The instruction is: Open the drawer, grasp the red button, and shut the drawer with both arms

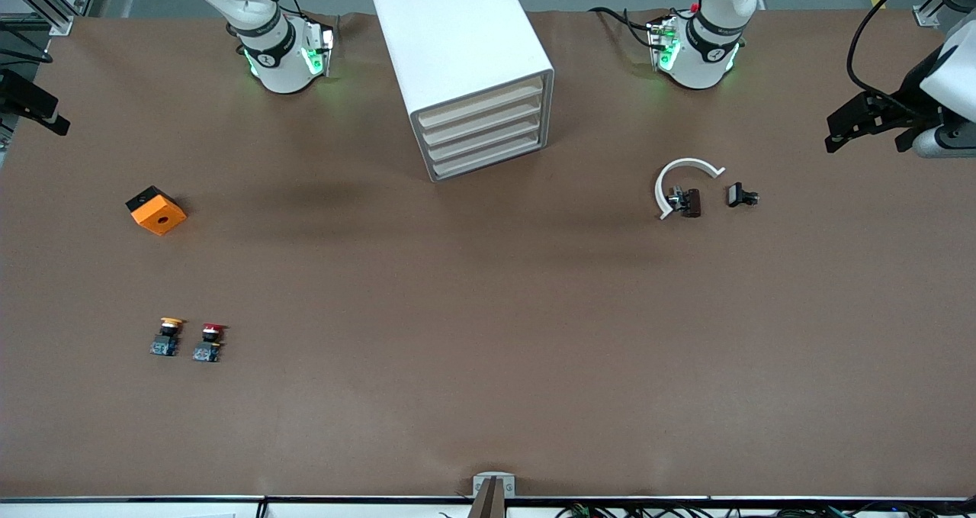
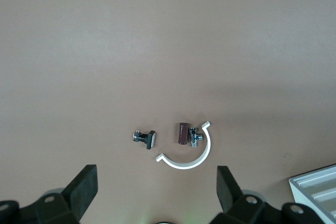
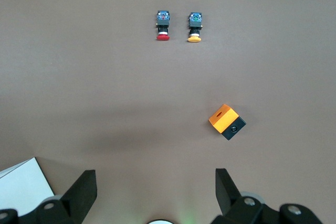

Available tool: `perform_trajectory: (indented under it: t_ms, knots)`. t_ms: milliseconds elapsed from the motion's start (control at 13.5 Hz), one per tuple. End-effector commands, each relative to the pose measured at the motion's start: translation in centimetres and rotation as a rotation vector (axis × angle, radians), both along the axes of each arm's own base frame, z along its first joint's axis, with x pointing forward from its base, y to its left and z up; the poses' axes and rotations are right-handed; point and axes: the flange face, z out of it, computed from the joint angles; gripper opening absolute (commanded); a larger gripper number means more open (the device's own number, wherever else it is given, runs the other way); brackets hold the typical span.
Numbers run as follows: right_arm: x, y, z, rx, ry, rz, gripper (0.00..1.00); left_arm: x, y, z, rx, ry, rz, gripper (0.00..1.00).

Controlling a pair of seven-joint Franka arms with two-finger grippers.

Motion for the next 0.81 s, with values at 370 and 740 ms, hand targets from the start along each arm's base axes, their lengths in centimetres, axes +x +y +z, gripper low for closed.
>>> perform_trajectory:
  t_ms: [370,740]
  knots:
    - [-0.8,0.2,0.2,0.009,-0.019,0.010,1.00,2.5,0.0,-0.3,0.009,0.025,0.026,1.00]
    - [-0.8,0.2,0.3,0.008,-0.020,0.010,1.00,2.6,0.1,-0.5,0.009,0.028,0.030,1.00]
